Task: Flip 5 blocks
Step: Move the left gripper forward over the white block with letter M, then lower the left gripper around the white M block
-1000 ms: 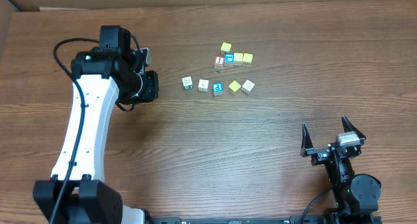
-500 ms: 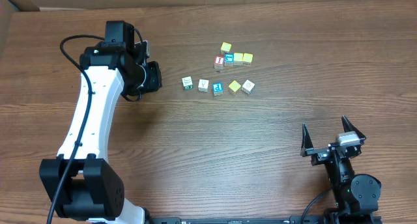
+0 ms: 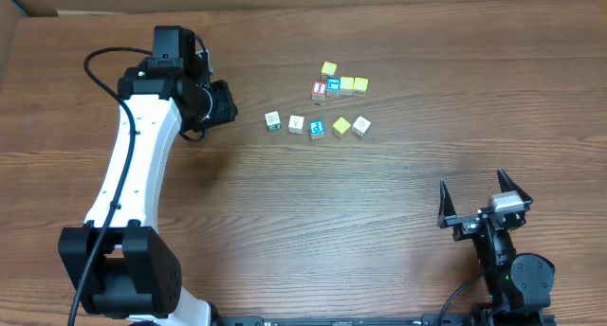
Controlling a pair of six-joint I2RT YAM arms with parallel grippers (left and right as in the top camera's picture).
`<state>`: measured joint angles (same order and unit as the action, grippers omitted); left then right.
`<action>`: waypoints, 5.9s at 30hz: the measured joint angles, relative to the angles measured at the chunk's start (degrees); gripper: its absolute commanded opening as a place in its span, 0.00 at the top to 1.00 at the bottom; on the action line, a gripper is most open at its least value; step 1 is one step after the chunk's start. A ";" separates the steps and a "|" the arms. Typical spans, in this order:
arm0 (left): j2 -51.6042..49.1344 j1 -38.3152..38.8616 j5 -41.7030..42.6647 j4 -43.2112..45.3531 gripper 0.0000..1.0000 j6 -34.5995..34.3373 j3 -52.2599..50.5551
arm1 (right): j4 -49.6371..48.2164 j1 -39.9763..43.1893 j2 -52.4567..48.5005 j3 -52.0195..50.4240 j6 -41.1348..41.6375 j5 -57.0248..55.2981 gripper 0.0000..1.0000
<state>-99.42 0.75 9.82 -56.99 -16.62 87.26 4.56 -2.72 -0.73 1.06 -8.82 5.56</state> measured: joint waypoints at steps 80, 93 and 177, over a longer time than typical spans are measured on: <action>-16.02 11.39 -6.67 24.48 0.52 -5.73 -5.35 | -0.02 0.00 0.00 0.00 0.00 0.00 0.00; -16.37 13.16 -11.06 26.58 0.55 -5.73 -7.72 | -0.02 0.00 0.00 0.00 0.00 0.00 0.00; -29.09 9.40 -4.81 1.53 0.60 4.76 14.51 | -0.02 0.00 0.00 0.00 0.00 0.02 0.00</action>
<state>-128.51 10.15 5.02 -55.46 -11.86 101.78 4.54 -2.72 -0.73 1.06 -8.82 5.58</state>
